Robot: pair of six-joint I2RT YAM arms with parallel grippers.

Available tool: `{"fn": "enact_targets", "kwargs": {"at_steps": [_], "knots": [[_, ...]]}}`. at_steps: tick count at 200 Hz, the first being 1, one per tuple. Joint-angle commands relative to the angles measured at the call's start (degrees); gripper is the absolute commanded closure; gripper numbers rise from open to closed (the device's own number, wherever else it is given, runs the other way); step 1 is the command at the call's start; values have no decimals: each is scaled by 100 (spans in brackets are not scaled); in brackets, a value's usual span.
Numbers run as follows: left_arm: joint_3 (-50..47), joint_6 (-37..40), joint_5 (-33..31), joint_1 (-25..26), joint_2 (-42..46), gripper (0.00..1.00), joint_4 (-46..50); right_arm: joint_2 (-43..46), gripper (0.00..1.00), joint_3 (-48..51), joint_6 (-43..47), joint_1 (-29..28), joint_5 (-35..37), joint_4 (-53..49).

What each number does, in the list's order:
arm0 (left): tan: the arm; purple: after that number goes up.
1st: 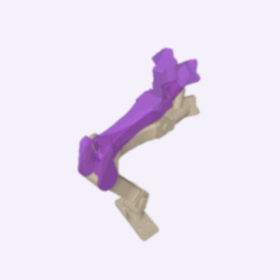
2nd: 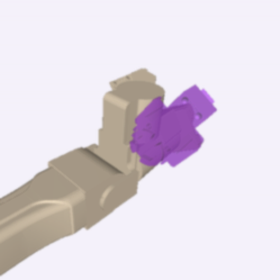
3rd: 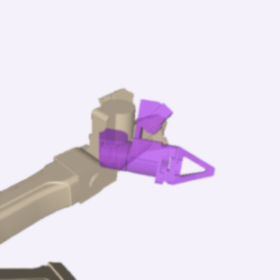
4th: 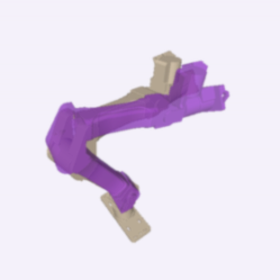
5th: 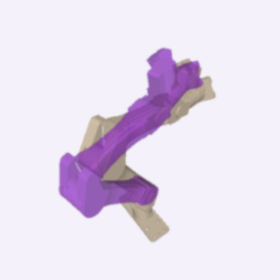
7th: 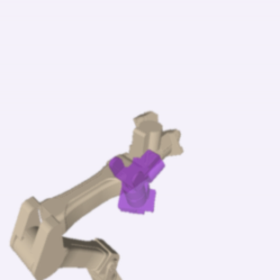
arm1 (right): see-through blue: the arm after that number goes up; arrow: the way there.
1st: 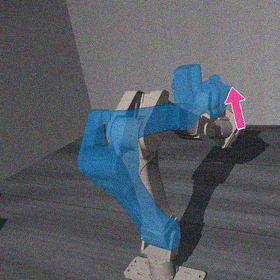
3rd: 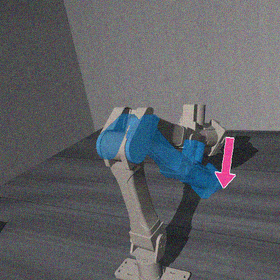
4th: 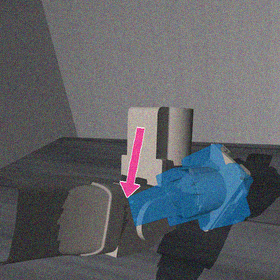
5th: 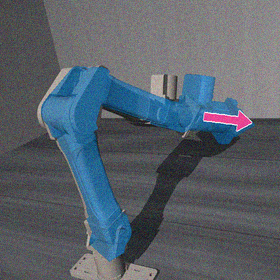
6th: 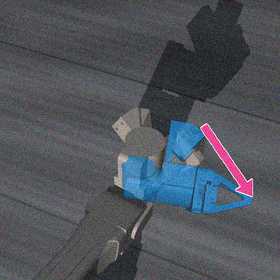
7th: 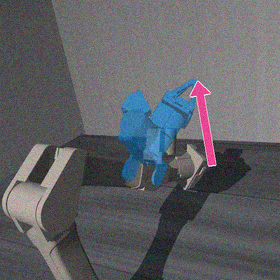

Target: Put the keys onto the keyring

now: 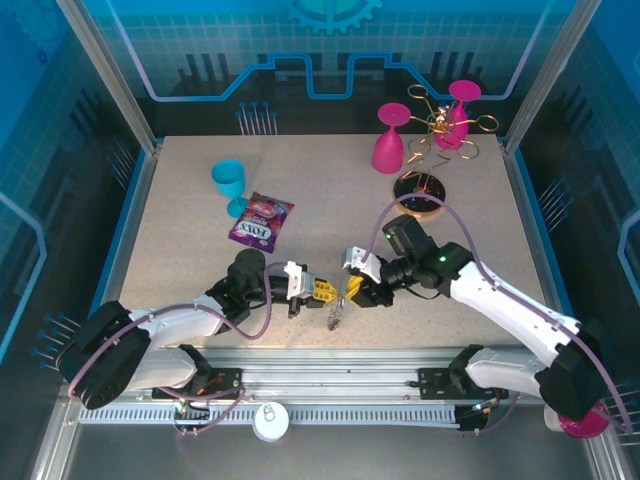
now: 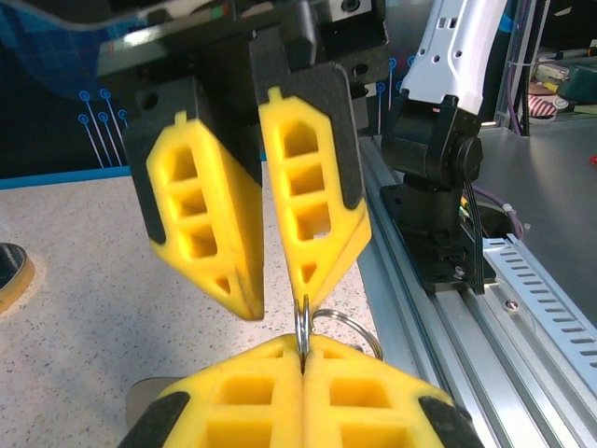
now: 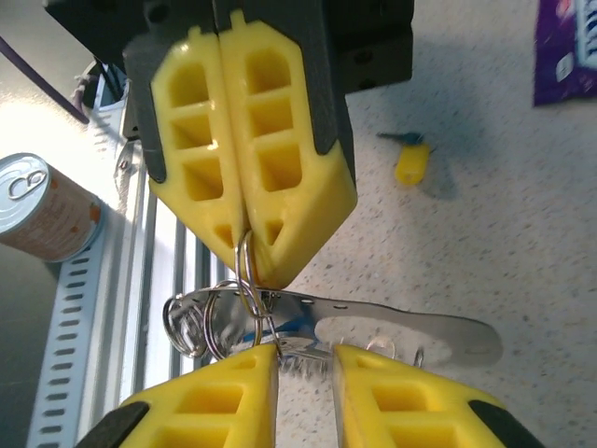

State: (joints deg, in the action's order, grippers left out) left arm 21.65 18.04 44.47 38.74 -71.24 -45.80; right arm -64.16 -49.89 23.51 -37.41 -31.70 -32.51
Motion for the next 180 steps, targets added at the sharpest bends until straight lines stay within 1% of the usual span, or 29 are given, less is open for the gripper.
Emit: {"fn": "enact_targets", "kwargs": {"at_steps": [1, 28, 62, 85, 109, 118, 126, 143, 157, 161, 171, 180], "knots": [[49, -26, 228, 5, -3, 100, -348, 307, 77, 254, 111, 18, -34, 601], [46, -53, 225, 10, -38, 100, -376, 321, 77, 375, 433, -147, -230, 749], [41, -55, 205, 6, -30, 100, -377, 76, 77, 283, 499, -262, -290, 855], [48, -44, 197, 2, -21, 100, -367, 20, 79, 269, 497, -293, -276, 943], [48, -51, 191, 2, -21, 100, -368, 0, 87, 262, 479, -309, -231, 1027], [48, -50, 188, 8, -21, 100, -368, 0, 92, 265, 472, -307, -216, 1061], [46, -57, 187, 6, -28, 100, -368, -9, 100, 251, 462, -311, -182, 1071], [59, -68, 89, 4, -30, 100, -323, -2, 100, 174, 516, -310, -8, 912], [87, -75, -122, 3, -21, 82, -215, 0, 100, 7, 661, -309, 214, 547], [103, -50, -186, 5, -13, 78, -142, -10, 100, -15, 736, -315, 276, 393], [182, 88, -351, 5, 11, 73, 178, -76, 100, -289, 934, -326, 451, -30], [286, 265, -448, 10, 60, 72, 578, -178, 100, -471, 1104, -355, 622, -448]]}}
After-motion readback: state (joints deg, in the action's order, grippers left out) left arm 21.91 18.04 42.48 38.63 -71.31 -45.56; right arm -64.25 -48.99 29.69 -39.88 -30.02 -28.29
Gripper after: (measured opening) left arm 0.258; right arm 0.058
